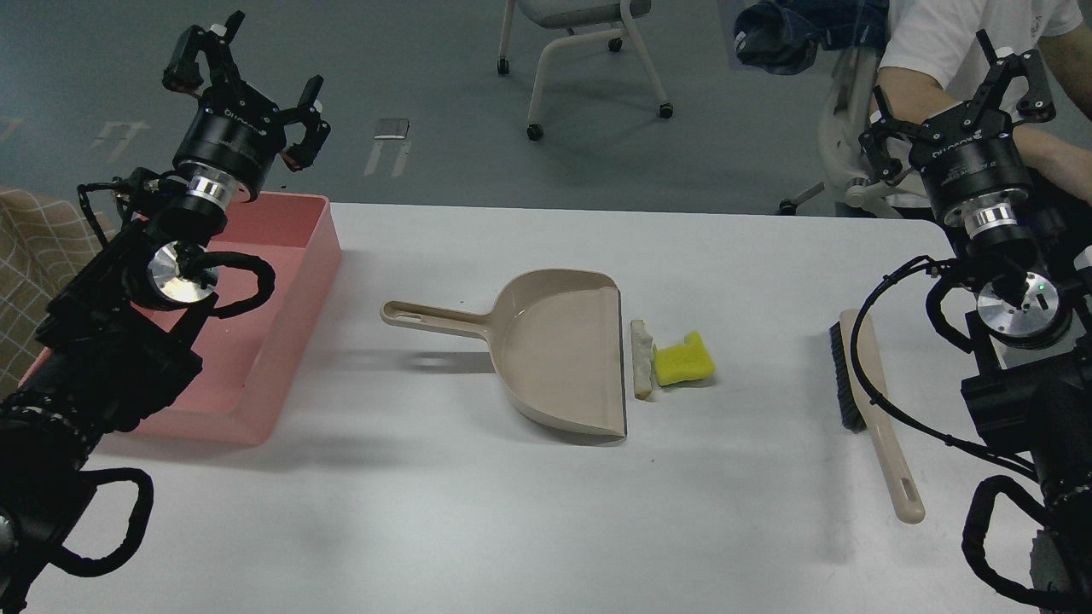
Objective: Sweep and dump garbage into bin
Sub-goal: 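Lower the left gripper from above the pink bin toward the dustpan handle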
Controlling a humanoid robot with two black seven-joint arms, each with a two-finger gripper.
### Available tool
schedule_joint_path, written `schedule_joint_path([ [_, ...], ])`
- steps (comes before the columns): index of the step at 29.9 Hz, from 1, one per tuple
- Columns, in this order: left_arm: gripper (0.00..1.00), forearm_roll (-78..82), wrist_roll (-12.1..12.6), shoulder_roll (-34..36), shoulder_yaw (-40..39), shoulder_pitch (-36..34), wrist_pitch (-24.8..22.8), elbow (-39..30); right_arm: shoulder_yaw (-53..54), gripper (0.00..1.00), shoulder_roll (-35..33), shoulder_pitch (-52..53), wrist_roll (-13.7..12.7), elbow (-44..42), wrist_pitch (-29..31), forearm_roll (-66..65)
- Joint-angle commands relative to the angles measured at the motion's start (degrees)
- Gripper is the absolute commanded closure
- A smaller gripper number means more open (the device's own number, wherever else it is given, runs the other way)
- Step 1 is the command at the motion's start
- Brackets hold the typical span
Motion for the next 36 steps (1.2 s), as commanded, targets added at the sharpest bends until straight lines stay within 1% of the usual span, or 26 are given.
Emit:
schedule_joint_path([
  [1, 0.02, 0.1, -0.22, 0.3, 0.16, 0.24, 0.36, -0.25, -0.1, 0.0, -0.23, -0.96, -0.07, 1.97, 0.0, -0.03],
  [15, 0.02, 0.1, -0.04, -0.58, 0.95, 0.24, 0.72, -0.26, -0.19, 0.0, -0.58, -0.78, -0.07, 3.02, 0.0, 0.06],
  [17, 0.02, 0.19, -0.31, -0.58, 0.95, 0.24, 0.63, -0.25, -0.19, 0.0, -0.85, -0.78, -0.07, 3.2, 0.0, 0.06],
  [21, 0.02, 0.28, -0.31, 0.38, 0.95, -0.11, 0.54, 0.09, -0.19, 0.0, -1.55, -0.7, 0.02, 3.2, 0.0, 0.06],
  [28, 0.02, 3.71, -0.31, 0.3, 1.92, -0.64, 0.63, 0.54, -0.19, 0.0, -1.99, 0.01, 0.37, 2.93, 0.0, -0.74],
  [34, 0.02, 3.79, -1.89, 0.39, 1.74, -0.82, 0.72, 0.54, -0.19, 0.0, -5.24, -1.14, 0.11, 3.11, 0.0, -0.65],
  [36, 0.02, 3.36, -2.24, 0.3, 1.65, -0.64, 0.46, 0.54, -0.28, 0.0, -7.34, -1.4, 0.1, 3.02, 0.0, -0.56],
])
